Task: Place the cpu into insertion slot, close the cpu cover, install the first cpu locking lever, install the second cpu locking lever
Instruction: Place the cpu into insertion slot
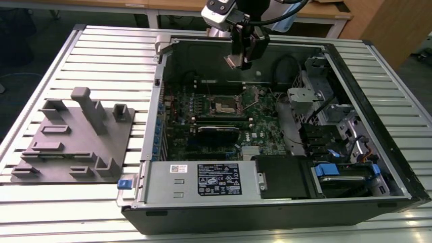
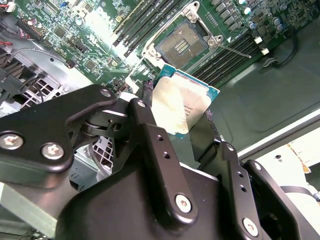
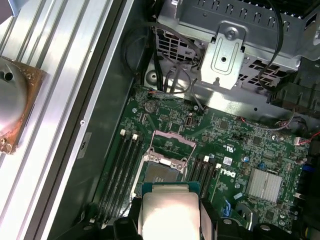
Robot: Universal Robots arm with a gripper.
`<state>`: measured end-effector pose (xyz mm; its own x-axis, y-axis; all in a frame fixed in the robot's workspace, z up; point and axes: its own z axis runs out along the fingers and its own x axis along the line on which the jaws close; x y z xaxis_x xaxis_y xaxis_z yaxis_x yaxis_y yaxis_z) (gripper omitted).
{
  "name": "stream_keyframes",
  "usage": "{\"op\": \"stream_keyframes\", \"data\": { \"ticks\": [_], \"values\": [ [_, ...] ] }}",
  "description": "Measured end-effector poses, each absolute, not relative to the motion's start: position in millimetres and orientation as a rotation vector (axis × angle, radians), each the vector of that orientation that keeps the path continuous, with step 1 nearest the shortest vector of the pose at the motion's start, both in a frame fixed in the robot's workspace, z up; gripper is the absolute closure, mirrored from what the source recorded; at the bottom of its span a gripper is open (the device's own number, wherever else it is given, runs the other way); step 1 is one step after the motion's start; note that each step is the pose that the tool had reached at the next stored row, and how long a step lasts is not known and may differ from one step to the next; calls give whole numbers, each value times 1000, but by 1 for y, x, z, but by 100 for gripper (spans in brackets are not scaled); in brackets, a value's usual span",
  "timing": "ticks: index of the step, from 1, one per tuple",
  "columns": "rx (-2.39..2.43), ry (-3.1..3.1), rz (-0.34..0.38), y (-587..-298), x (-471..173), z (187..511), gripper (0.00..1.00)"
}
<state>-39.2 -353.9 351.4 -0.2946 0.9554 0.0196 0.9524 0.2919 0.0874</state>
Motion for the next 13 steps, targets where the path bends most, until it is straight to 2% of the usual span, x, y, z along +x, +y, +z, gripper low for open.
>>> {"op": "stream_keyframes", "data": {
  "ticks": [13],
  "values": [
    [1844,2496,127,-354,-39,348,46]
  ]
}}
